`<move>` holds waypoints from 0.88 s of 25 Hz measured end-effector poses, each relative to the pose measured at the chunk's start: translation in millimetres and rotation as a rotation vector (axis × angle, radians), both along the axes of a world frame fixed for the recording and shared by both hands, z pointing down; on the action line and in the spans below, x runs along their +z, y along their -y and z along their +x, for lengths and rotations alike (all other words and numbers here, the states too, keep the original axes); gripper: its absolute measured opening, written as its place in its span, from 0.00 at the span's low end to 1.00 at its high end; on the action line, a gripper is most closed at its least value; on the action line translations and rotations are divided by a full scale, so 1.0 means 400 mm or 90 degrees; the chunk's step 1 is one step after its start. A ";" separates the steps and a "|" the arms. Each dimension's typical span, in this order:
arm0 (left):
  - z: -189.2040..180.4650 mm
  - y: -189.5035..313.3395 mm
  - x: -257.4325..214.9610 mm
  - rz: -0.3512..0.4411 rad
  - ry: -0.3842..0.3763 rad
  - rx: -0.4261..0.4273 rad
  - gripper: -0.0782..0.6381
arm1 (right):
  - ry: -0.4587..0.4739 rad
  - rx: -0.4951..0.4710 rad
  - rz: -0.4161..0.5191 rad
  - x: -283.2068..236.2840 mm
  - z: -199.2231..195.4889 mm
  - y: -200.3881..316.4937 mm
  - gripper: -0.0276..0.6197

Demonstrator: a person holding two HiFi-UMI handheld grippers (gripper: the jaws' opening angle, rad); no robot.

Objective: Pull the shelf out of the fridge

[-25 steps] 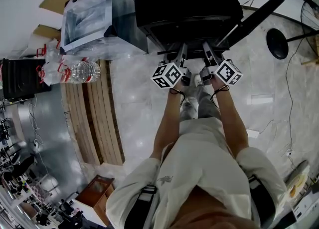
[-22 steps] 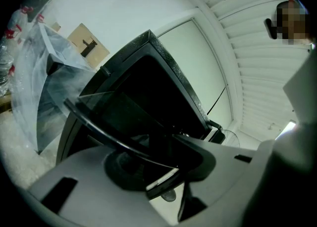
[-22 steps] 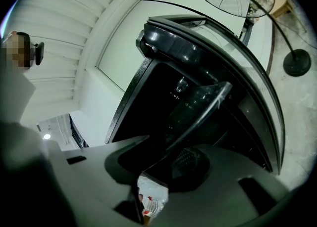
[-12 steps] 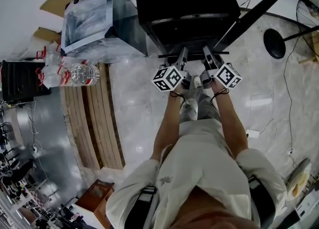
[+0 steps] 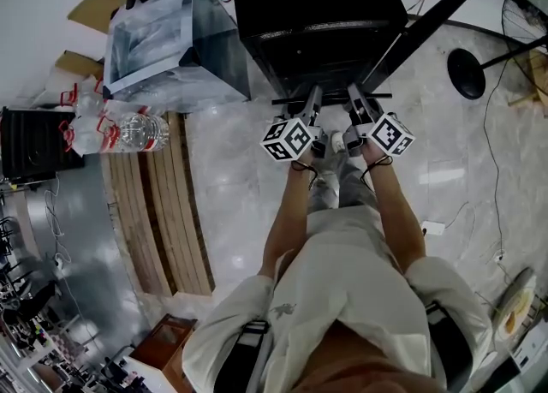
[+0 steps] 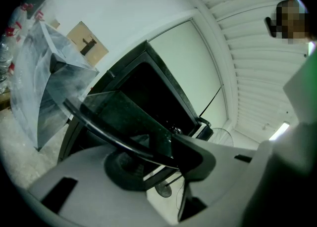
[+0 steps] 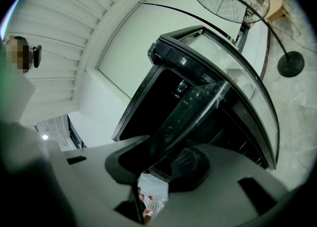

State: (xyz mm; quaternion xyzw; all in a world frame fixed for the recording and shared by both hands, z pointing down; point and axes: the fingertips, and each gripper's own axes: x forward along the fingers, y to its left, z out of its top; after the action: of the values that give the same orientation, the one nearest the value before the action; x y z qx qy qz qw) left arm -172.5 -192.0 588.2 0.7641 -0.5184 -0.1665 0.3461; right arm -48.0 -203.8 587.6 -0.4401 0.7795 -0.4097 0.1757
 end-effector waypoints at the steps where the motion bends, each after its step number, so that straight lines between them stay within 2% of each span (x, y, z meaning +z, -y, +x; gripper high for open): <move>1: 0.000 -0.004 0.000 0.000 0.000 0.001 0.32 | 0.000 0.000 -0.001 0.000 -0.001 -0.004 0.19; 22: 0.017 -0.100 -0.014 0.005 0.007 0.012 0.32 | 0.005 -0.002 -0.003 -0.010 0.017 -0.102 0.19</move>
State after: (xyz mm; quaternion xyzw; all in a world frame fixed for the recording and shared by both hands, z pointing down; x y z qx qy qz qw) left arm -165.7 -152.2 582.7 0.7709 -0.5128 -0.1607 0.3418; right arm -41.1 -162.8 583.8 -0.4375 0.7785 -0.4139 0.1768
